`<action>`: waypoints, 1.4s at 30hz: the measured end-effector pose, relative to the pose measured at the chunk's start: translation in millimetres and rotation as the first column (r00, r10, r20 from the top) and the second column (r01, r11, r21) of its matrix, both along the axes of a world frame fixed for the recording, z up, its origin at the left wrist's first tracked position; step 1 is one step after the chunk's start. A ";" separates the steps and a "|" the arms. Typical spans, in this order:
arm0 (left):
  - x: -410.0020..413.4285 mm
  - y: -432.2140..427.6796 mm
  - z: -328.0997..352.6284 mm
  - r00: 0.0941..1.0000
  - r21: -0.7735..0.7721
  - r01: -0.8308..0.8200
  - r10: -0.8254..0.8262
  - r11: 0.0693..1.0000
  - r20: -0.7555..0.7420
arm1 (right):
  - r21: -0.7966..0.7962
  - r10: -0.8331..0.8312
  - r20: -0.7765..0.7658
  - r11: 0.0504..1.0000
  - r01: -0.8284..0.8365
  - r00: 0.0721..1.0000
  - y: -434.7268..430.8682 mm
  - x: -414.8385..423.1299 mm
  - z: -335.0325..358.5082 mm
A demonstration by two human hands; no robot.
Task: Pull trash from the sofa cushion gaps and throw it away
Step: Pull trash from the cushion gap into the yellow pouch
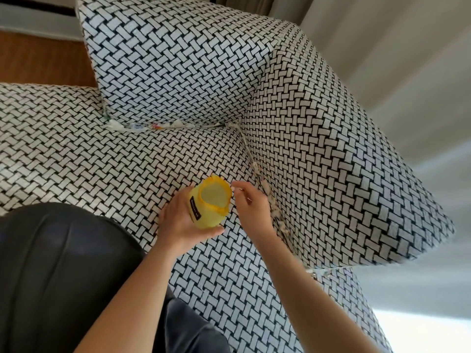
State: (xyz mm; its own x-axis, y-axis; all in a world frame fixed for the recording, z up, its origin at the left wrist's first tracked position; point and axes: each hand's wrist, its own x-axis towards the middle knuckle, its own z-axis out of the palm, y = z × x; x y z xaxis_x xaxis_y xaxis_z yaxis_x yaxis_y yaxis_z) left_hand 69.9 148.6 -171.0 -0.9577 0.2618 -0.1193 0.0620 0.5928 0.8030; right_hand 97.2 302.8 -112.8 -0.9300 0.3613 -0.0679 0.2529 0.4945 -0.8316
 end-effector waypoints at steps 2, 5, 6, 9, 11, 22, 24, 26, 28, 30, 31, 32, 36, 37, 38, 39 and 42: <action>1.0 -0.2 -1.6 1.000 0.008 -0.005 0.005 1.000 -0.002 | 0.041 -0.143 0.064 0.989 0.141 0.988 12.1 -0.7 -11.6; -0.1 -0.7 -0.9 1.000 0.018 -0.008 0.008 1.000 0.020 | 0.105 -0.243 0.201 0.969 0.225 0.949 29.5 -9.2 -24.1; -0.8 -0.6 -0.8 1.000 0.023 -0.010 0.009 1.000 0.021 | 0.127 -0.251 0.229 0.966 0.227 0.941 33.8 -14.7 -28.3; 0.2 0.0 2.3 0.999 0.064 -0.021 0.019 0.998 0.034 | 0.175 -0.276 0.272 0.956 0.234 0.922 44.3 -37.7 -34.0; 1.8 0.9 6.3 0.998 0.065 -0.025 0.021 0.998 0.064 | 0.172 -0.311 0.311 0.948 0.269 0.898 51.0 -52.6 -35.7; 1.6 -1.0 3.9 0.998 0.063 -0.009 0.005 0.998 0.068 | 0.198 -0.332 0.424 0.942 0.271 0.842 58.7 -69.0 -37.8; 1.4 -0.6 3.8 0.998 0.054 -0.004 0.000 0.999 0.065 | 0.214 -0.326 0.426 0.943 0.257 0.844 58.9 -66.9 -38.1; 1.2 -0.7 4.0 0.998 0.045 -0.003 0.001 0.999 0.059 | 0.179 -0.302 0.470 0.953 0.245 0.830 60.6 -68.1 -36.2; 1.0 -0.3 4.1 0.998 0.038 -0.005 0.003 0.999 0.055 | 0.072 -0.258 0.548 0.962 0.263 0.795 63.8 -72.2 -29.5; 0.5 -0.1 3.4 0.998 0.031 -0.005 0.004 0.999 0.056 | -0.005 -0.210 0.629 0.962 0.274 0.748 66.4 -76.7 -21.5; 0.6 -0.1 3.1 0.998 0.027 -0.003 0.002 1.000 0.057 | -0.019 -0.187 0.662 0.964 0.266 0.726 67.4 -78.1 -18.7; 0.7 -0.1 3.2 0.998 0.024 0.001 -0.002 1.000 0.057 | -0.035 -0.163 0.686 0.966 0.256 0.709 67.9 -79.1 -16.3; 1.2 0.7 2.9 0.998 0.022 0.006 -0.007 1.000 0.060 | -0.113 -0.082 0.741 0.963 0.245 0.667 69.4 -80.3 -8.4; 0.7 0.6 1.8 0.998 0.020 0.005 -0.006 1.000 0.060 | -0.115 -0.077 0.747 0.963 0.243 0.661 69.2 -80.7 -6.2; 0.3 0.6 1.0 0.998 0.019 0.004 -0.005 1.000 0.060 | -0.111 -0.078 0.749 0.964 0.241 0.658 69.4 -81.2 -5.0; -0.6 0.5 0.1 0.998 0.018 0.002 -0.003 1.000 0.058 | -0.096 -0.083 0.754 0.968 0.234 0.652 69.8 -82.0 -4.4; -1.6 -0.6 -1.3 0.998 0.027 0.000 -0.002 1.000 0.060 | -0.031 -0.121 0.755 0.975 0.219 0.644 68.0 -84.6 -7.9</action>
